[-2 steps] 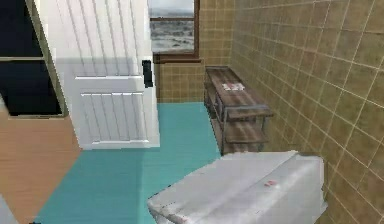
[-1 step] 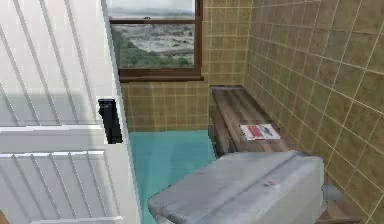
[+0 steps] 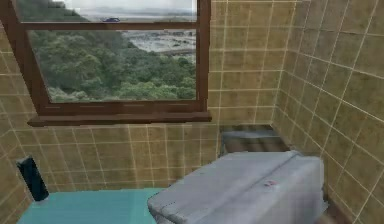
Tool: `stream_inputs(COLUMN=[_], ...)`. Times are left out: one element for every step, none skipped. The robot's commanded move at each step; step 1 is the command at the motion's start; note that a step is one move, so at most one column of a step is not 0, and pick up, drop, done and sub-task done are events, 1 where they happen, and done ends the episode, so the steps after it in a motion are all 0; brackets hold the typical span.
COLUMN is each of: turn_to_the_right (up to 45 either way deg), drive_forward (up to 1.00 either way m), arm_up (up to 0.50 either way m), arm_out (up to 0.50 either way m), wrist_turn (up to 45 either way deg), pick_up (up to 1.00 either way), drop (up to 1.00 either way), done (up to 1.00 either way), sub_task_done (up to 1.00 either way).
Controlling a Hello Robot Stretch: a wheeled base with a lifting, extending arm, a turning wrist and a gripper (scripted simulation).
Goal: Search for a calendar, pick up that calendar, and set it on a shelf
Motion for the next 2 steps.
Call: stream_inputs(turn_to_the_right=[-6.0, 0.0], drive_forward=[0.0, 0.45], arm_up=[0.0, 0.0], arm_out=[0.0, 0.0], wrist_turn=[0.0, 0.0], pick_up=[0.0, 0.0], drop=[0.0, 0.0], done=[0.0, 0.0], sub_task_done=[0.0, 0.0])
